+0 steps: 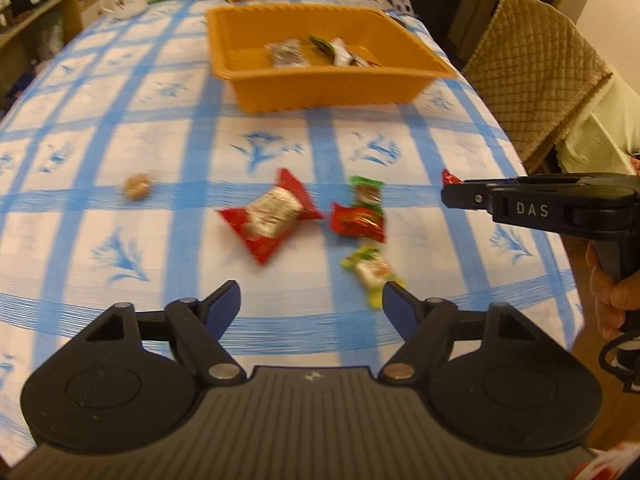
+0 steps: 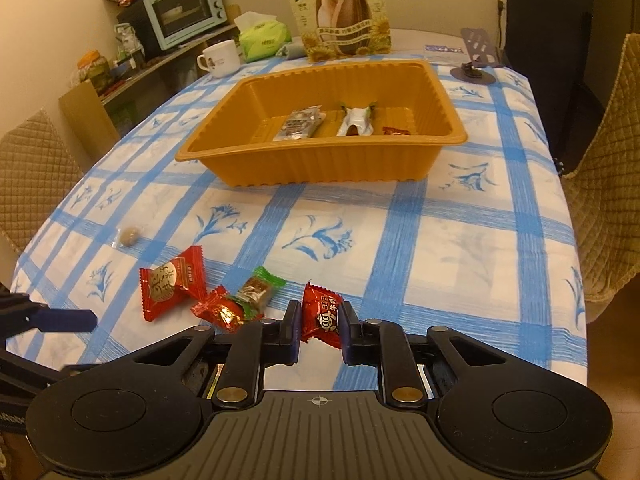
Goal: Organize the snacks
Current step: 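Grasp the yellow-green packet with the left tool while the right tool holds its candy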
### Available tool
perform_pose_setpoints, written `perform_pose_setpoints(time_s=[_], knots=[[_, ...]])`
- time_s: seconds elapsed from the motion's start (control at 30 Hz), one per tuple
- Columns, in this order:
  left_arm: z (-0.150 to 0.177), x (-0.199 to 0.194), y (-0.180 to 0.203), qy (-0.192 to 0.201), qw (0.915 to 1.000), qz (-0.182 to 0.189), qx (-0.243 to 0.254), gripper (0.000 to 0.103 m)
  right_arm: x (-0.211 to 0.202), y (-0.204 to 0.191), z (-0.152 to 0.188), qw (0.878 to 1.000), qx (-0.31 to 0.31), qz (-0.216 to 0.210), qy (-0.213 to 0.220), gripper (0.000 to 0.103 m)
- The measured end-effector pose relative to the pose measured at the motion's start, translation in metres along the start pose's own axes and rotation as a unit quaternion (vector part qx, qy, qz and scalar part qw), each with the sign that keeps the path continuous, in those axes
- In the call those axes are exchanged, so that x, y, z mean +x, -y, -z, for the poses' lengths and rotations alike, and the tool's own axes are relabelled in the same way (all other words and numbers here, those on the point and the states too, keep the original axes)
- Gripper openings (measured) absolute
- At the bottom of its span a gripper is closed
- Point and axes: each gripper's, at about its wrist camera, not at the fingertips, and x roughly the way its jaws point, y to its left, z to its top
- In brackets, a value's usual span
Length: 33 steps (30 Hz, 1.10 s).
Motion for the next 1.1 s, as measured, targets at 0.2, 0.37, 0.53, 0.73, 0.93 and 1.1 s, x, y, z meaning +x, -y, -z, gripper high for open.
perform_pose_setpoints(time_s=[0.2, 0.37, 0.53, 0.73, 0.93, 1.1], knots=[[0.0, 0.014, 0.015, -0.018, 0.9995, 0.027, 0.001, 0.06, -0.008, 0.009, 0.003, 1.0, 0.015, 0.005, 0.001, 0.02], [-0.003, 0.021, 0.026, -0.017, 0.999, 0.041, 0.009, 0.042, -0.014, 0.018, 0.004, 1.0, 0.024, 0.009, 0.005, 0.02], [-0.008, 0.03, 0.036, -0.011, 0.9989, 0.041, 0.018, 0.037, -0.019, 0.025, 0.005, 0.999, 0.031, 0.013, 0.007, 0.02], [-0.01, 0.041, 0.048, -0.002, 0.9984, 0.024, 0.051, 0.023, -0.021, 0.031, 0.008, 0.999, 0.038, 0.017, 0.005, 0.02], [-0.008, 0.046, 0.052, -0.005, 0.9977, 0.018, 0.065, 0.022, -0.021, 0.034, 0.009, 0.999, 0.041, 0.017, 0.003, 0.02], [-0.011, 0.048, 0.052, -0.004, 0.9978, 0.016, 0.065, 0.022, -0.021, 0.033, 0.011, 0.999, 0.039, 0.016, 0.003, 0.02]])
